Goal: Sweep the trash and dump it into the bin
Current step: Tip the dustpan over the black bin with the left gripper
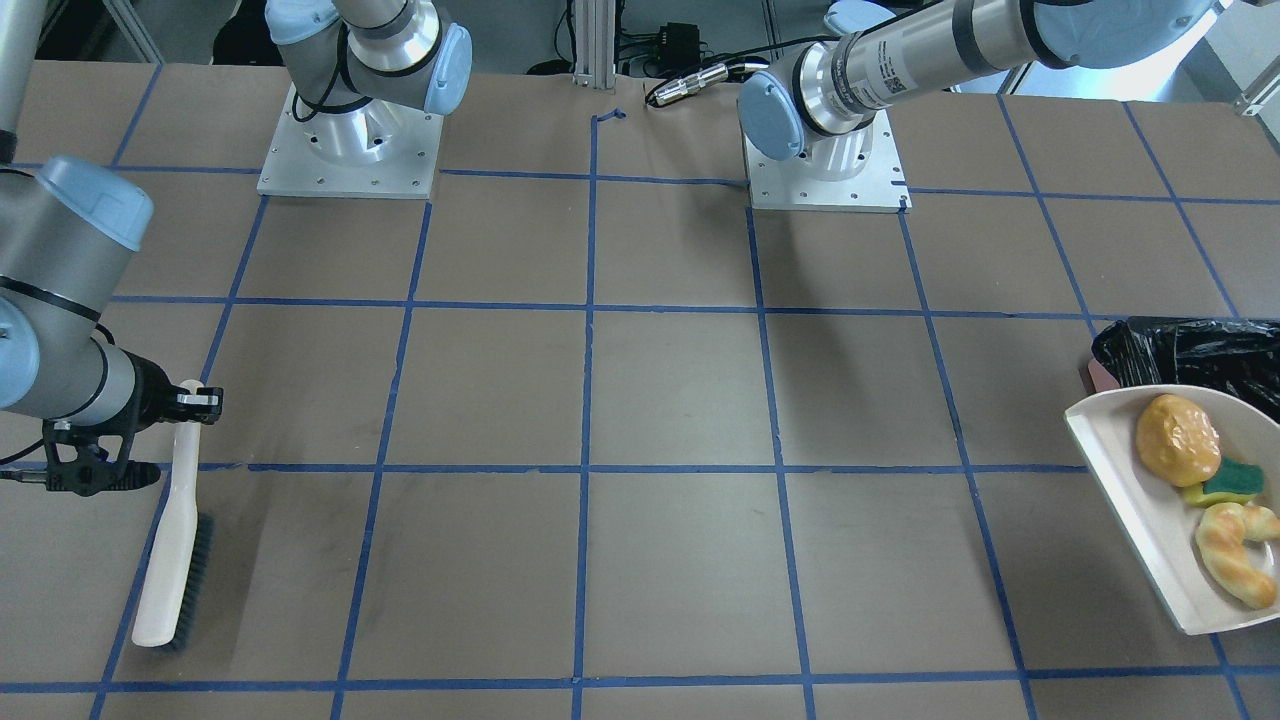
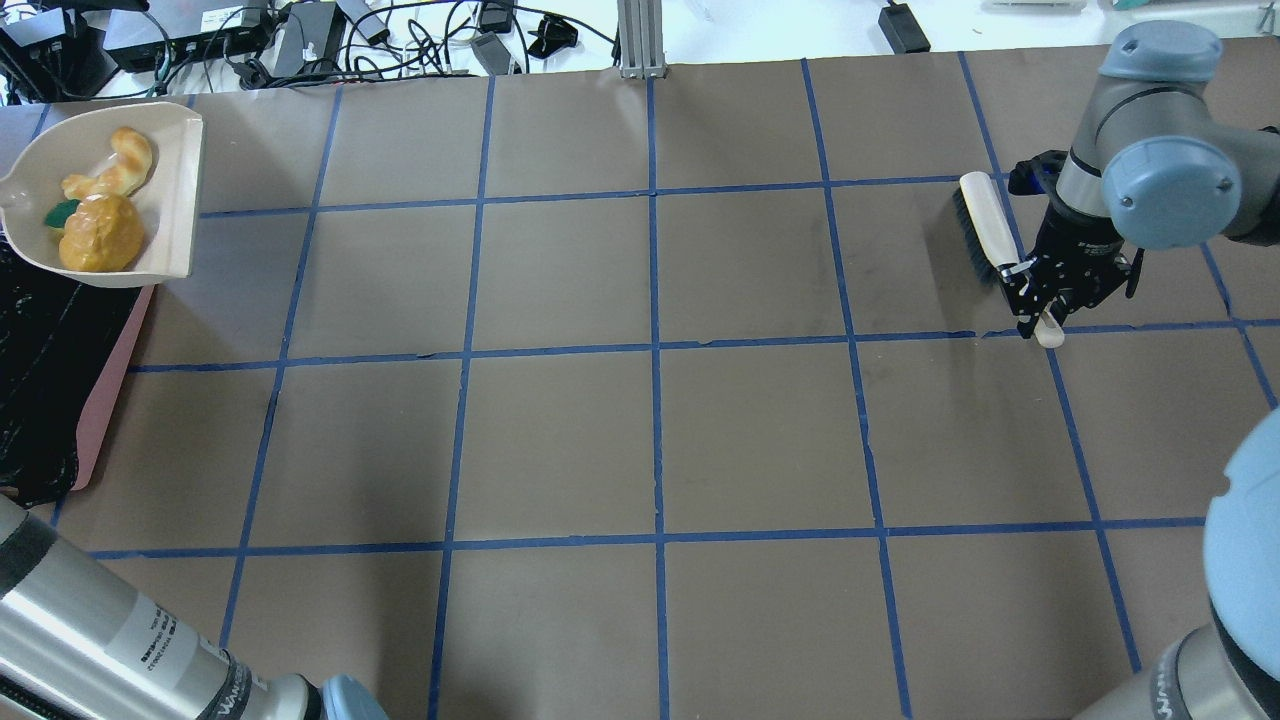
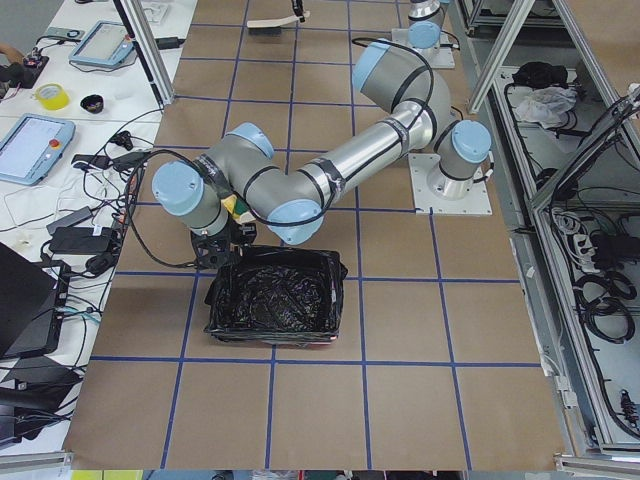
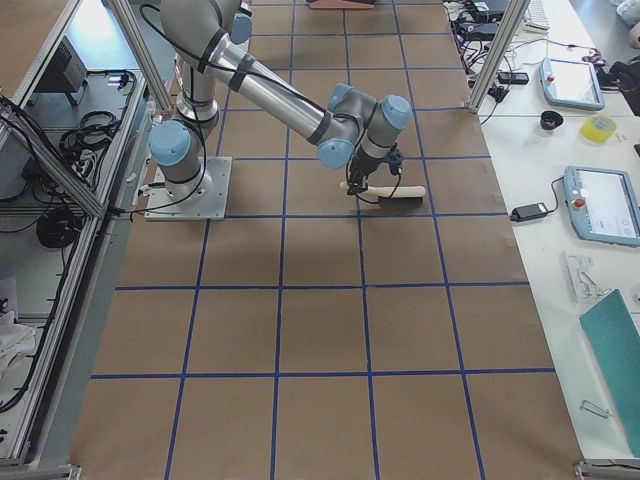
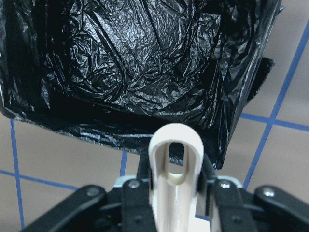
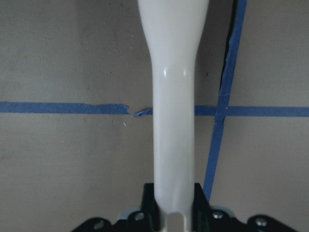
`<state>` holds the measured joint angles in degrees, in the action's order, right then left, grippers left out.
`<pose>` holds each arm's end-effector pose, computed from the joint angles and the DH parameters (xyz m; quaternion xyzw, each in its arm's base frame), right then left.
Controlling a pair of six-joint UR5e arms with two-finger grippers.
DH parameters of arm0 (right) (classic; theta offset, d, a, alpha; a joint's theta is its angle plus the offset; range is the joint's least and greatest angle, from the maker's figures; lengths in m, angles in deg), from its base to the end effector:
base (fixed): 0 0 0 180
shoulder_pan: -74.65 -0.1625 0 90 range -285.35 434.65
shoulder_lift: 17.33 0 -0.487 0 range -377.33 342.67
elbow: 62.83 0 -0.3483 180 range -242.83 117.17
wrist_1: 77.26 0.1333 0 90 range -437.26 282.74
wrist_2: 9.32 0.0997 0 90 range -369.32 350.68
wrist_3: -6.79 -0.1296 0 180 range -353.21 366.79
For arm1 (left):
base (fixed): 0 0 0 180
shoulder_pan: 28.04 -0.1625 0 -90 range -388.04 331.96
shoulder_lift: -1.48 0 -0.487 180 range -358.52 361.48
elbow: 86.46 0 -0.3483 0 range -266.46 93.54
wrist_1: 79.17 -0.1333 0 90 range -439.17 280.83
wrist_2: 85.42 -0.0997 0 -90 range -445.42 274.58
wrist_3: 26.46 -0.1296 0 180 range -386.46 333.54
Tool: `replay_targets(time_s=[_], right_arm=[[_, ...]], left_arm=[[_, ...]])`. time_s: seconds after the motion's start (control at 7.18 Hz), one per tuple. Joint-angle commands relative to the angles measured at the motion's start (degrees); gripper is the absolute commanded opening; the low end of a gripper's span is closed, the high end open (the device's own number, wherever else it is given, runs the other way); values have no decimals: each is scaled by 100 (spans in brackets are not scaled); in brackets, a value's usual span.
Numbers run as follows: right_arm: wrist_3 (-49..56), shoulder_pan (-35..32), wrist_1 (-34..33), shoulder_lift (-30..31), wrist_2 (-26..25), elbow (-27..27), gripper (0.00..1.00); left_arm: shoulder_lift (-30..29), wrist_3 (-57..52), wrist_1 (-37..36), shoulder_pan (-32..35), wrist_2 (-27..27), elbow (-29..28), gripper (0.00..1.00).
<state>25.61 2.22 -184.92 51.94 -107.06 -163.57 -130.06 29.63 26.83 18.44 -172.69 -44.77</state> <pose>-0.0512 -0.5456 0.2876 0.0189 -0.9903 -0.1349 0.0262 0.4129 -0.6373 0.4243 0.7624 -0.6417 -0.0826 0.0148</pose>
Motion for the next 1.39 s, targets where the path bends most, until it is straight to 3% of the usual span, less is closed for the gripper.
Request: replay_targets(time_s=[0.0,0.7,1.25], right_arm=[[122,1,-508,87,-53,-191,0],[140,53,-553,272,-18,-200,0],[70,80,-554,184,26,-287,0]], left_arm=[[-39,-552,-36,-332,-244,-91,0],[-302,-1607,-431,-912,-667,-388,0],[-303,-1926,-1247,-1221,-1018,-398,0]])
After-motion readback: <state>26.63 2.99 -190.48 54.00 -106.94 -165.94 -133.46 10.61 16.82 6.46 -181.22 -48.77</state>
